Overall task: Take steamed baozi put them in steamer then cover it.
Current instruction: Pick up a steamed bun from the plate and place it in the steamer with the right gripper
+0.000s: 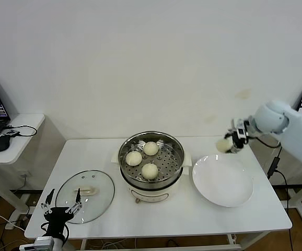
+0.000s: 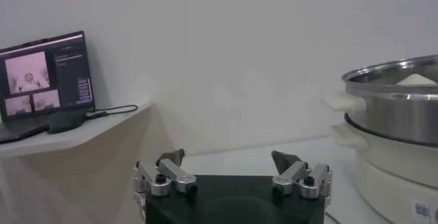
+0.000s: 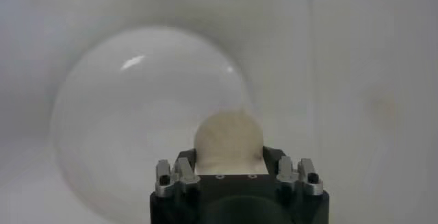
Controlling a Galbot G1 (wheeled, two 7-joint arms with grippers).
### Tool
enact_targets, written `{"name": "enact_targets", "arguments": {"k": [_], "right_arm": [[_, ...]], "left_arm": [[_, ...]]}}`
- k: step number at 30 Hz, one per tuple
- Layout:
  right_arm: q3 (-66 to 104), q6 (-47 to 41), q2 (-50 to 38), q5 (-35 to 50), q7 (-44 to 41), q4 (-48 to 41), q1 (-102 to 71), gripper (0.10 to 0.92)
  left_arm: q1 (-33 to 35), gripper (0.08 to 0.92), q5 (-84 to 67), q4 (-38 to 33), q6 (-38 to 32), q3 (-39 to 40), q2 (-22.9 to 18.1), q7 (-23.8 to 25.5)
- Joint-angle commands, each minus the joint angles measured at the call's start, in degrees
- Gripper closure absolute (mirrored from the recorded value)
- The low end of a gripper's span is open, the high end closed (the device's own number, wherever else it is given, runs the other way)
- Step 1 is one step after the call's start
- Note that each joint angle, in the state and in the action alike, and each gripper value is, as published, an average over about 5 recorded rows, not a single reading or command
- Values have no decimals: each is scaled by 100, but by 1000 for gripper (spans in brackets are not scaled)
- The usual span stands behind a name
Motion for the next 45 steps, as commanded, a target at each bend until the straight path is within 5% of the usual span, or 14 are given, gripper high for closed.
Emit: {"name": "enact_targets", "arguments": {"k": [1, 14, 37, 45], "right_arm": [[-1157, -970, 1119, 1801, 492, 663, 1656, 406], [-1141, -1740, 2458, 2194, 1255, 36, 498, 401], [-999, -1733, 2441, 1382, 1452, -446, -356, 402], [-672, -1734, 2048, 1609, 1423, -13, -71, 236]], "left_arm": [[-50, 177, 15, -17, 19, 41, -35, -6], [-91, 177, -17, -70, 50, -43, -125, -10], [-98, 177, -57, -33, 31, -67, -80, -12], [-110, 177, -59, -37, 41, -80, -68, -10]]}}
